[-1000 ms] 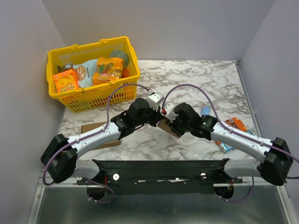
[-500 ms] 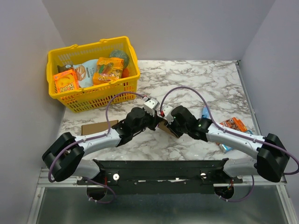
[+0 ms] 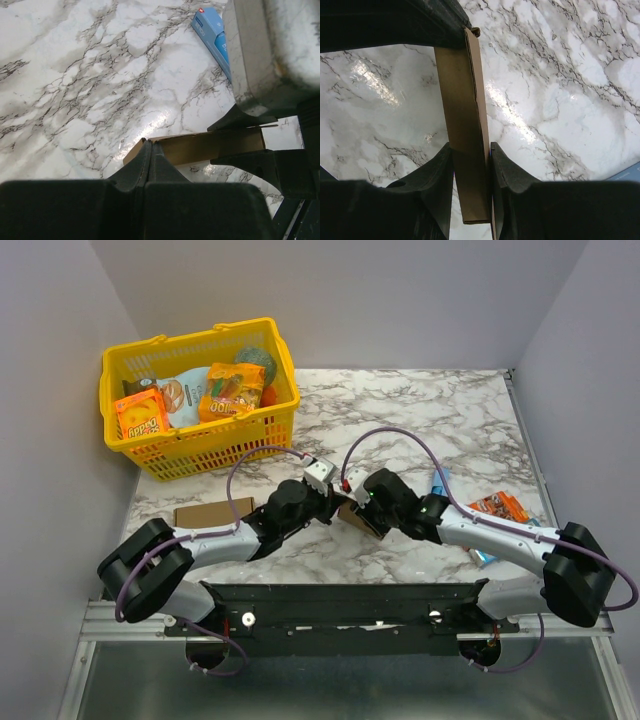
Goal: Fold the paper box
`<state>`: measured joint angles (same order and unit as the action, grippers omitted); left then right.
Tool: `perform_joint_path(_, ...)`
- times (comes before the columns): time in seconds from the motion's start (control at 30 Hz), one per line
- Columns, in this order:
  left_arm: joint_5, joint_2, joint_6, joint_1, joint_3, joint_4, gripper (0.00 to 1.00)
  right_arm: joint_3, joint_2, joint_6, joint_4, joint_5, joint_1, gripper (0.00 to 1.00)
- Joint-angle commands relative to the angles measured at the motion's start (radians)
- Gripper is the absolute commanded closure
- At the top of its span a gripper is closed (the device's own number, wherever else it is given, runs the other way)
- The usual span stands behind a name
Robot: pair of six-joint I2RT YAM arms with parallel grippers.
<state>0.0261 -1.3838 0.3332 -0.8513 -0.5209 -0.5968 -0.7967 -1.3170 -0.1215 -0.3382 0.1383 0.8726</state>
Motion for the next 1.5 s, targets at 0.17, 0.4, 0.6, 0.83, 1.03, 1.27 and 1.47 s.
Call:
perform_joint_path(0.17,-0.018,-0.041,-0.029,-0.017,0.074,0.088,1.0,0.004,0.002,0.051,0.111,0.159,-0.024,0.71)
perform_joint_path(0.4,-0.018,-0.052,-0.063,-0.018,0.09,0.098,1.0,0.007,0.002,0.063,0.11,0.176,-0.026,0.71)
perform_joint_path(0.6,-0.066,-0.044,-0.103,-0.019,0.11,0.129,1.0,0.004,-0.002,0.065,0.11,0.178,-0.026,0.71)
perform_joint_path(0.83,-0.09,-0.063,-0.105,-0.028,0.096,0.147,1.0,-0.006,-0.001,0.083,0.099,0.178,-0.026,0.67)
perform_joint_path(1.03,-0.163,-0.069,-0.103,-0.046,0.068,0.215,1.0,-0.033,0.044,0.149,0.036,0.165,-0.024,0.42)
perform_joint_path(1.27,-0.232,-0.09,-0.115,-0.092,0.013,0.282,1.0,-0.076,0.13,0.242,-0.071,0.109,-0.026,0.22)
perform_joint_path(1.47,-0.259,-0.101,-0.12,-0.114,-0.014,0.31,1.0,-0.093,0.211,0.362,-0.214,0.167,-0.027,0.23)
